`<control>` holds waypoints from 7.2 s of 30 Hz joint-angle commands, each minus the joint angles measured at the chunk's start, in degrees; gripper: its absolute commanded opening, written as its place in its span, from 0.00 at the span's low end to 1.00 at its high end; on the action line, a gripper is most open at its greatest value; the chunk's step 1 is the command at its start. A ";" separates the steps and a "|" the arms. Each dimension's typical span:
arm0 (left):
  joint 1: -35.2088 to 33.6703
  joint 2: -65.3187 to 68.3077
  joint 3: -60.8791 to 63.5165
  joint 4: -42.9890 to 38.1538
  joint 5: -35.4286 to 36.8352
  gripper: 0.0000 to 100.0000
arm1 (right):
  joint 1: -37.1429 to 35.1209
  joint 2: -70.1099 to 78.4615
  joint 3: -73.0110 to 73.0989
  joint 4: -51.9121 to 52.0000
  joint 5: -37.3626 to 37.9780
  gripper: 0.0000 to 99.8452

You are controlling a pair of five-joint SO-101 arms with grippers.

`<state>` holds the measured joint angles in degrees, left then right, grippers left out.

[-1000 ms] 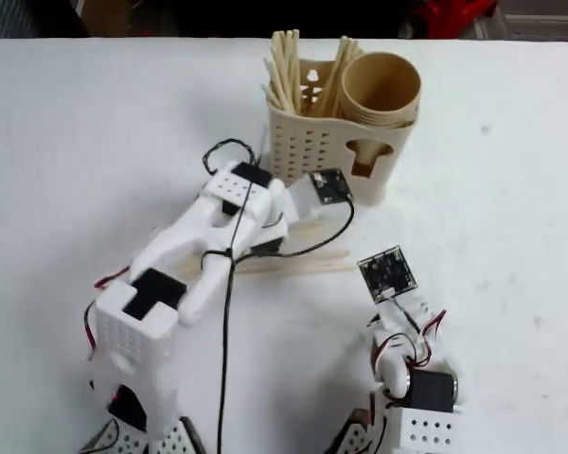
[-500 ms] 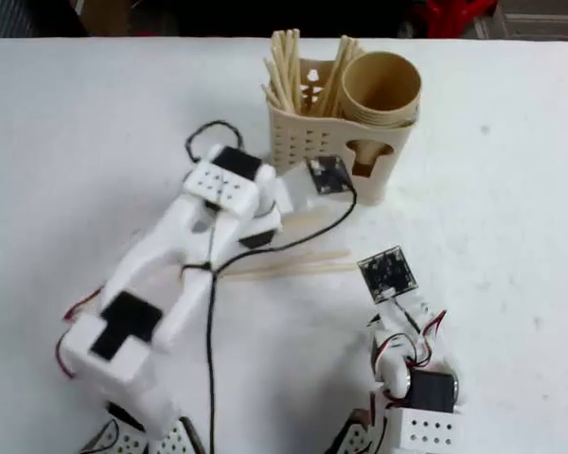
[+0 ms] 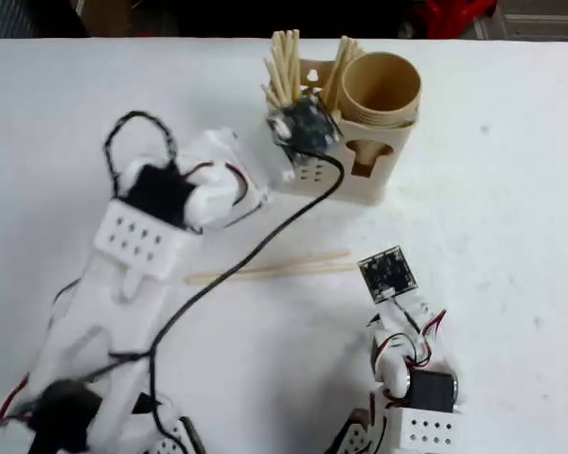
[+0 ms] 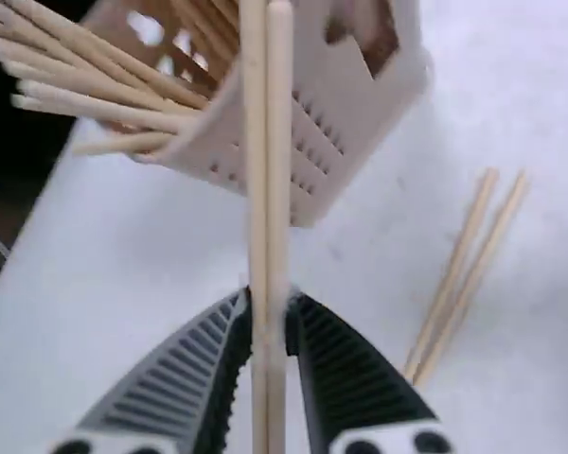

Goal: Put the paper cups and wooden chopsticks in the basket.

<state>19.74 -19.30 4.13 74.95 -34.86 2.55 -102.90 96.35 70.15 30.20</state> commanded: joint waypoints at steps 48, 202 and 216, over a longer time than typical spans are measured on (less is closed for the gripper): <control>3.12 23.16 18.90 -17.32 -8.00 0.02 | 0.31 -0.40 0.44 0.13 0.70 0.02; 5.23 33.71 10.46 -15.03 -6.15 0.16 | 0.22 -0.40 0.44 0.13 0.70 0.02; 1.71 37.49 4.84 -12.31 -6.59 0.05 | 0.22 -0.40 0.44 0.13 0.70 0.02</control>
<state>23.34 21.49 11.25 60.79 -40.66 2.55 -102.90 96.35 70.15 30.20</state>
